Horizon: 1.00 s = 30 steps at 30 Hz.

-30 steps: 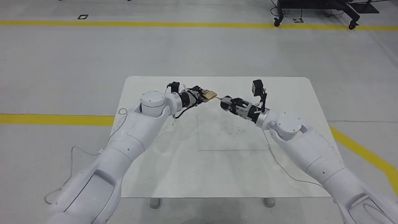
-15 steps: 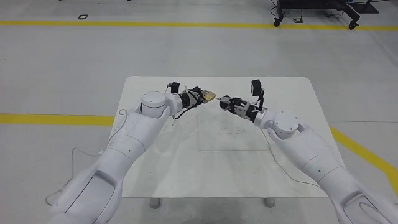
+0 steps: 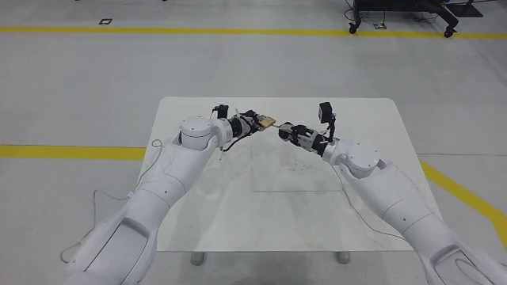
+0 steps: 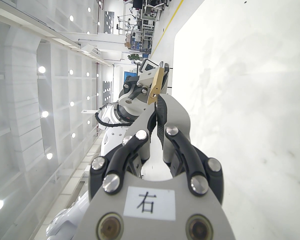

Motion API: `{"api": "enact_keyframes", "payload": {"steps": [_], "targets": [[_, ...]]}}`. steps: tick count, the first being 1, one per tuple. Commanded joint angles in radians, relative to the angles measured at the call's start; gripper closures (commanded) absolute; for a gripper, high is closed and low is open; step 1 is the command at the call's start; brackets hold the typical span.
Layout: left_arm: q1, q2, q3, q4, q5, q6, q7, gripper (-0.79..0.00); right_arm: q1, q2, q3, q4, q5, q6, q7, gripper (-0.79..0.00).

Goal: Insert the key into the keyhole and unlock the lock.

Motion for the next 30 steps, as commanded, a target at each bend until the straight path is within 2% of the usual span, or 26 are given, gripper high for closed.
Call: {"api": "enact_keyframes", "payload": {"steps": [1,30], "targets": [[0.001,-0.001,-0.003,-0.001,0.004,0.000,0.001,0.000,-0.001,-0.003,0.004,0.002,-0.001,0.001,-0.002,0.000],[0.015,-0.015,-0.040,-0.006,0.061,0.012,0.012,0.000,-0.031,-0.041,0.036,-0.034,-0.108,0.025,-0.019,0.000]]}}
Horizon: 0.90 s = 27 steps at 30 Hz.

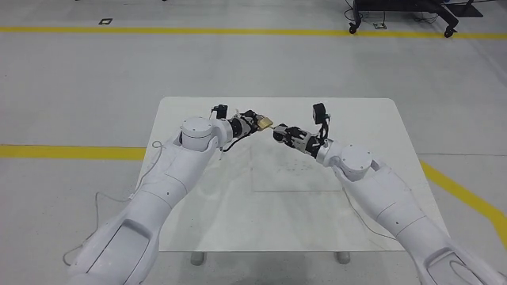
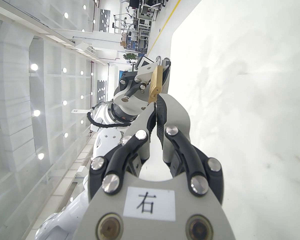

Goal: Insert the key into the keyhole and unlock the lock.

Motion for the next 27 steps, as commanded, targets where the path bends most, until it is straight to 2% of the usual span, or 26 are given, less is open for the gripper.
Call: {"api": "enact_keyframes", "payload": {"steps": [1,17,27], "targets": [[0.000,-0.001,-0.003,0.000,0.003,0.002,0.001,0.000,-0.005,-0.001,0.004,-0.005,-0.007,0.000,0.004,0.000],[0.006,-0.007,-0.021,-0.001,0.032,0.004,-0.003,0.000,-0.028,-0.012,0.032,-0.027,-0.035,0.000,0.047,0.000],[0.011,-0.008,-0.027,-0.007,0.057,-0.008,-0.031,0.000,-0.023,-0.022,0.054,-0.003,0.005,0.004,0.104,0.000]]}}
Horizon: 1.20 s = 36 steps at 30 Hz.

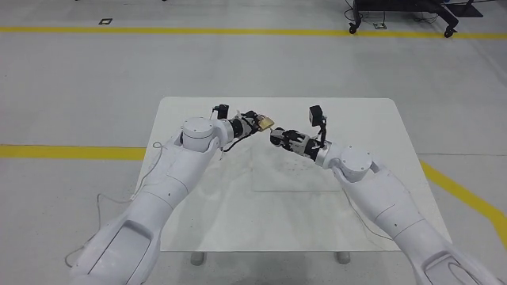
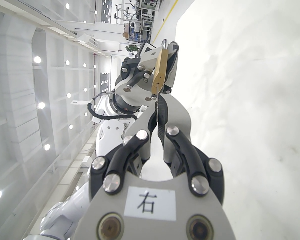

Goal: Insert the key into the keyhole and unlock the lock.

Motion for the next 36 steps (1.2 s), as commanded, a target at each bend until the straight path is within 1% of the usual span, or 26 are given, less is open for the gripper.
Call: {"api": "enact_keyframes", "payload": {"steps": [1,6,11,18,19,20,21,22,24,30,36], "targets": [[0.001,0.000,0.000,-0.002,0.008,-0.004,-0.011,0.000,0.003,-0.002,0.004,0.007,0.012,0.001,0.020,0.000],[0.004,0.001,-0.001,-0.009,0.025,-0.027,-0.042,0.000,0.009,-0.006,0.016,0.023,0.036,0.000,0.058,0.000],[0.007,0.001,-0.004,-0.014,0.041,-0.047,-0.066,0.000,0.014,-0.009,0.030,0.038,0.040,-0.003,0.064,0.000],[0.009,0.000,-0.006,-0.014,0.055,-0.051,-0.080,0.000,0.019,-0.015,0.040,0.052,0.032,-0.004,0.063,0.000],[0.009,-0.001,-0.008,-0.014,0.054,-0.051,-0.081,0.000,0.019,-0.016,0.041,0.053,0.031,-0.004,0.061,-0.280],[0.010,-0.001,-0.010,-0.014,0.050,-0.051,-0.083,0.000,0.019,-0.017,0.042,0.054,0.029,-0.006,0.060,-0.366],[0.010,-0.001,-0.013,-0.014,0.046,-0.052,-0.085,0.000,0.018,-0.018,0.044,0.055,0.028,-0.008,0.059,-0.634],[0.010,-0.002,-0.015,-0.015,0.045,-0.055,-0.091,0.000,0.018,-0.018,0.047,0.055,0.024,-0.014,0.057,-0.785],[0.010,-0.001,-0.015,-0.021,0.052,-0.072,-0.109,0.000,0.009,-0.017,0.061,0.047,0.013,-0.051,0.036,-0.785],[0.013,0.000,-0.027,-0.024,0.051,-0.096,-0.126,0.000,-0.046,0.000,0.119,0.003,-0.025,-0.128,0.030,-0.785],[0.012,0.001,-0.046,-0.023,0.041,-0.105,-0.130,0.000,-0.049,0.001,0.123,-0.001,-0.032,-0.135,0.030,-0.785]]}}
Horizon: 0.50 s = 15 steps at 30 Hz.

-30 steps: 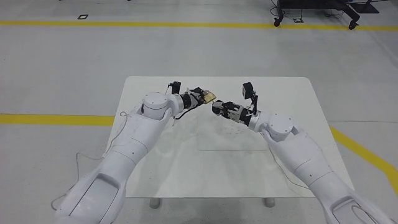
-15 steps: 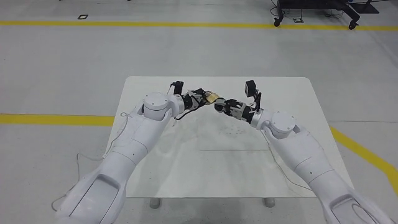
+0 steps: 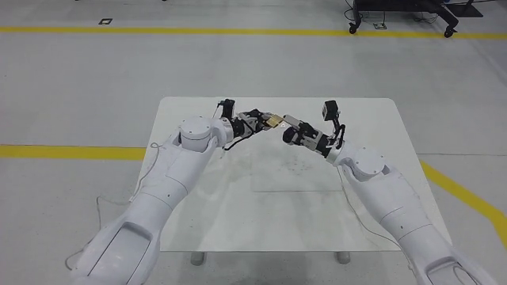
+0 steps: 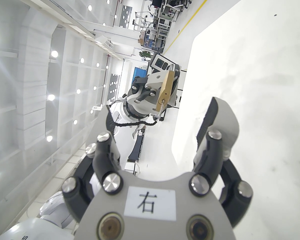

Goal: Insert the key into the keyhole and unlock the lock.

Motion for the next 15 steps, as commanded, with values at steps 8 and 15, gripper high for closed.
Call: {"api": "enact_keyframes", "payload": {"steps": [8,15], "targets": [[0.017,0.008,-0.023,-0.039,0.052,-0.132,0.037,0.000,0.000,0.000,0.000,0.000,0.000,0.000,0.000,-0.785],[0.048,0.015,-0.032,-0.086,0.101,-0.224,0.042,0.000,-0.038,0.010,0.063,-0.009,0.149,-0.024,0.151,-0.391]]}}
